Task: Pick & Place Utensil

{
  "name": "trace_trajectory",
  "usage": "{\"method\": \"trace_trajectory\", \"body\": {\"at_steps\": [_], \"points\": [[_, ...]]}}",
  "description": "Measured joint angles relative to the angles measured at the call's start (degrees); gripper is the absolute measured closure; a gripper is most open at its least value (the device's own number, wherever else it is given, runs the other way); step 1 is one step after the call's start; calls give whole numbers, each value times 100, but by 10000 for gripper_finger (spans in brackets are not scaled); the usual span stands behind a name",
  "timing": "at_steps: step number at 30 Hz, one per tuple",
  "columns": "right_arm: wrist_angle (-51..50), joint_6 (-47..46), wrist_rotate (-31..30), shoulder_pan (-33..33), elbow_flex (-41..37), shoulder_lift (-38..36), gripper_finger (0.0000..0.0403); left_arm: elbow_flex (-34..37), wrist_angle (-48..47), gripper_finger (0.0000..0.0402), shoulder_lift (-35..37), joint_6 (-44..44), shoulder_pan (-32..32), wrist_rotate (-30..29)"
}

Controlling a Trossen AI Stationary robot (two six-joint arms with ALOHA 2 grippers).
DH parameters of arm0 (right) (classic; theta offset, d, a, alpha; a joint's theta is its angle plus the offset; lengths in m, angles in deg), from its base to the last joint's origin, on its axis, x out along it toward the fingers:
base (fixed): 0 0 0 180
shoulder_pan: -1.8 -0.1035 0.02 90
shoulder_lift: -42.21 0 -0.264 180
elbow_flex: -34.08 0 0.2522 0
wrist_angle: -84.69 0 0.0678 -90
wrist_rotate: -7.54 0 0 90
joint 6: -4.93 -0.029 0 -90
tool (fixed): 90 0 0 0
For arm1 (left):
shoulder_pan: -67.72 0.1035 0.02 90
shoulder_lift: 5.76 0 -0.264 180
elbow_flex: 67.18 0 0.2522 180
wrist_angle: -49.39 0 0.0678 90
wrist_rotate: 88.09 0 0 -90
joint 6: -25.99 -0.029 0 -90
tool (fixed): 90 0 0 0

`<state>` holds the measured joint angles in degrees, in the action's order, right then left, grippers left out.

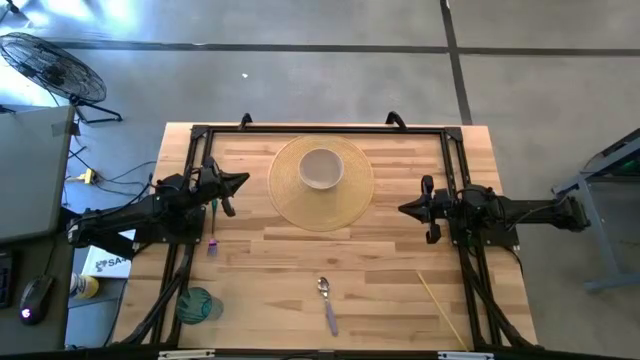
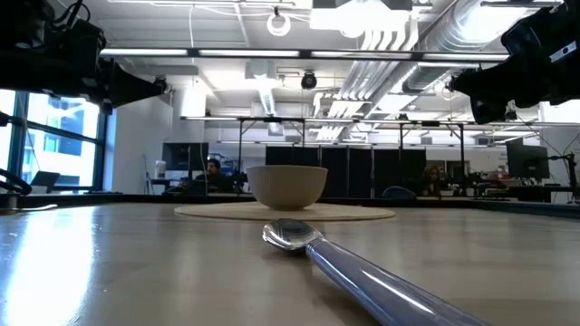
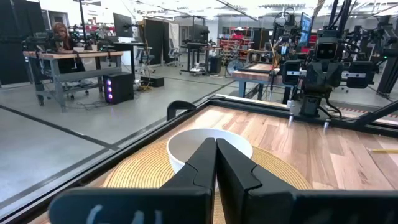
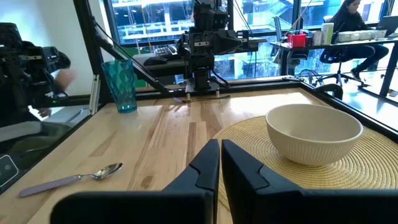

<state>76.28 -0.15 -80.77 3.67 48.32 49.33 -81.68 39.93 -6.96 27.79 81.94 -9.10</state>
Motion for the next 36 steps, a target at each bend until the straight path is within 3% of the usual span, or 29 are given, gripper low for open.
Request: {"method": "trace_trajectory", "body": {"at_steps": [27,33,36], "points": [[1,0,0,0,-1,0,391,0,24,392,-2,10,1,0],[1,0,0,-1,1,0,391,0,113,392,-2,926,2,565],[1,0,0,0,-1,0,391,0,367,392,-11,1093,0,495]]}}
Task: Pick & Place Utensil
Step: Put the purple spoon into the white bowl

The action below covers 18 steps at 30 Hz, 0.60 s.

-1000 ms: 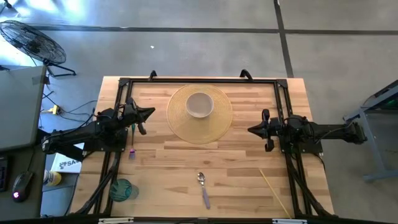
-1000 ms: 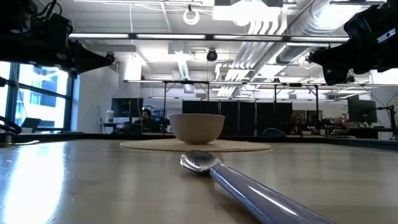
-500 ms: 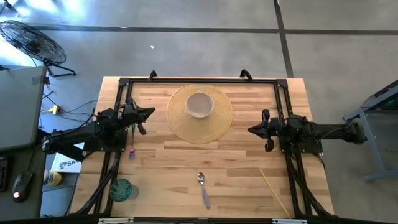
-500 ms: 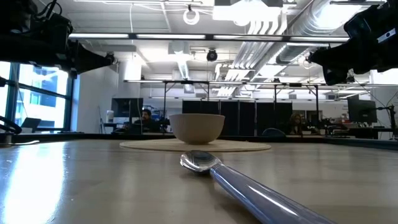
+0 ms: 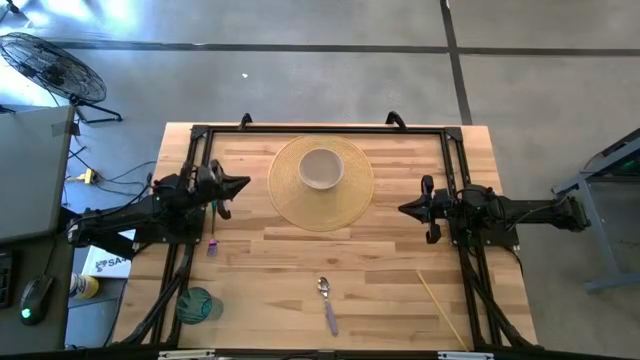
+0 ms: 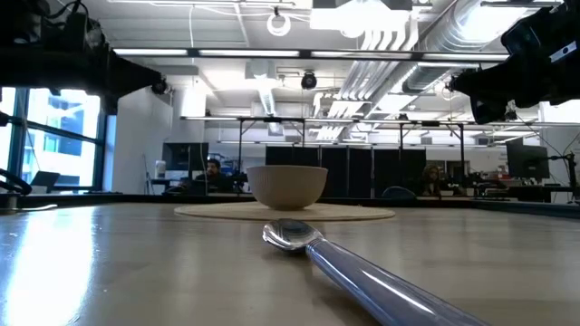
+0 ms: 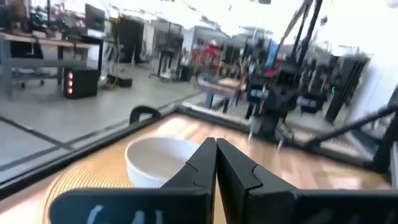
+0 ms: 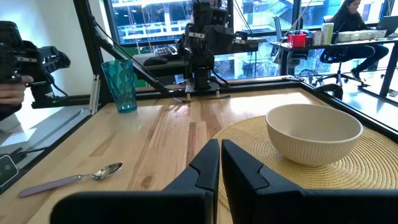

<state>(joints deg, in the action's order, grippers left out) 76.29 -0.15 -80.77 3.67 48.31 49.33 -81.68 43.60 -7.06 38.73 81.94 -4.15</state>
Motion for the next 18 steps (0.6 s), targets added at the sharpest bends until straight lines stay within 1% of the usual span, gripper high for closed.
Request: {"method": "trace_trajectory", "body": {"at_steps": [2,4,9,14,16,18], "points": [[-1,0,1,0,1,0,391,0,6,392,-3,283,0,-65],[-2,0,1,0,0,0,391,0,6,392,-7,481,0,85],[-2,0,2,-2,0,0,391,0,502,392,-7,1164,0,680],[-2,0,0,-1,1,0,391,0,1229,392,-7,1639,-48,1659],[-2,0,0,0,2,0,391,0,1379,392,-7,1716,-215,1926],[-1,0,2,0,1,0,391,2,1456,392,-9,1737,-501,2023]]}}
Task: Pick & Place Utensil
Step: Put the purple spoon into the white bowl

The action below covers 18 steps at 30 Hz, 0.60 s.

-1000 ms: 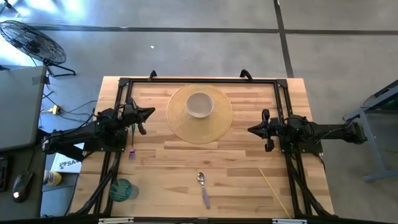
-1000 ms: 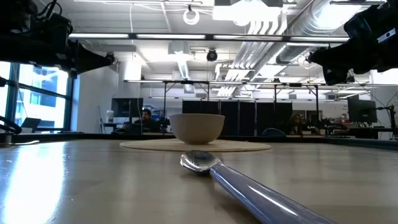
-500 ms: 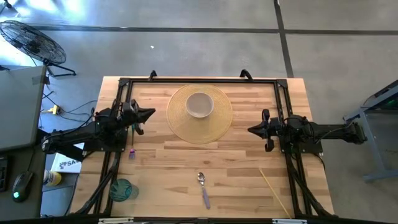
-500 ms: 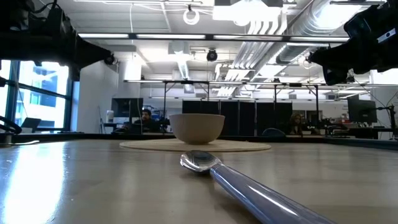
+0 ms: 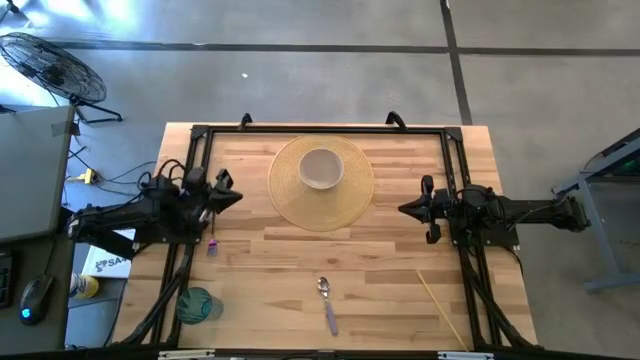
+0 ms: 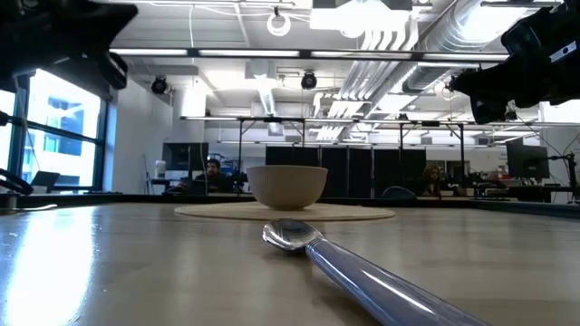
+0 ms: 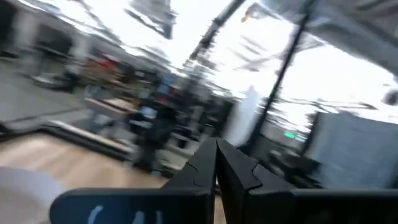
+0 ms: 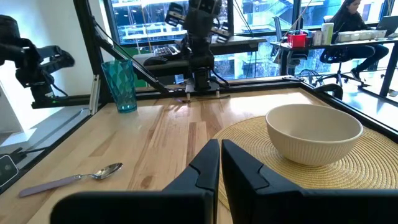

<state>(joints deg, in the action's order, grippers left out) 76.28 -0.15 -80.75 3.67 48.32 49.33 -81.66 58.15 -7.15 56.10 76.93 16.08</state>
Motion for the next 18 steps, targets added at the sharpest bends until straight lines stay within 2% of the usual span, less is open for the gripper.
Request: {"method": "trace_trajectory", "body": {"at_steps": [4,11,14,18], "points": [[-1,0,-1,-1,1,0,391,0,45,392,-126,-159,-766,-376],[-1,0,-2,0,0,0,391,-2,323,392,-753,-613,-2171,-1535],[-1,1,-2,0,0,0,391,-45,357,392,-1122,-795,-2584,-1987],[-1,0,-2,-2,-1,0,391,-206,336,392,-1825,-988,-2979,-2310]]}}
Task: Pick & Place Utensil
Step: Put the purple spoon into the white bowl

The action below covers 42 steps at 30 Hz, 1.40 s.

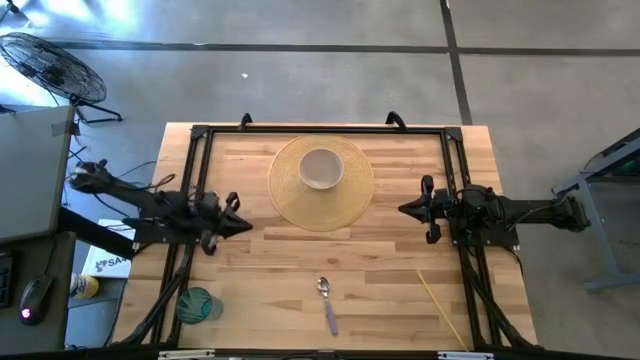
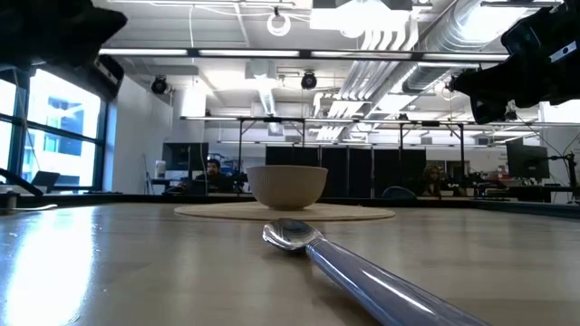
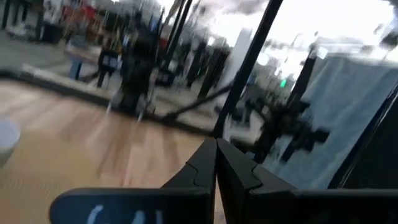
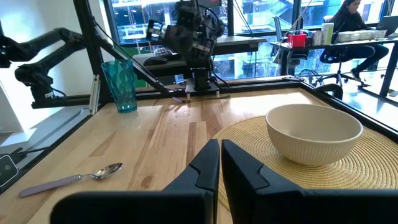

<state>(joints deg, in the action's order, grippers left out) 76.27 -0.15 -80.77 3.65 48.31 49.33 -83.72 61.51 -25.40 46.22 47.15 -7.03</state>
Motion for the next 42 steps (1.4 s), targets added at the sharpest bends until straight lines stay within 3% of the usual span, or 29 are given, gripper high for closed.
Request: {"method": "trace_trajectory", "body": {"at_steps": [4,10,16,25,34,39,42], "points": [[0,0,2,0,2,0,391,-254,499,377,-942,-225,-265,-30],[0,1,1,2,0,0,391,-671,1077,307,-2481,-365,-348,-68],[0,0,2,2,2,0,391,-1206,985,258,-3644,-641,-348,166],[0,0,0,1,1,0,391,-2125,491,254,-4822,-1127,-348,785],[1,0,1,1,1,0,391,-3620,-121,254,-6509,-1645,-343,1016],[0,1,2,2,1,0,391,-4463,-359,254,-7383,-1591,-223,2006],[0,0,2,2,0,0,391,-4907,-512,254,-7876,-1675,-171,2253]]}}
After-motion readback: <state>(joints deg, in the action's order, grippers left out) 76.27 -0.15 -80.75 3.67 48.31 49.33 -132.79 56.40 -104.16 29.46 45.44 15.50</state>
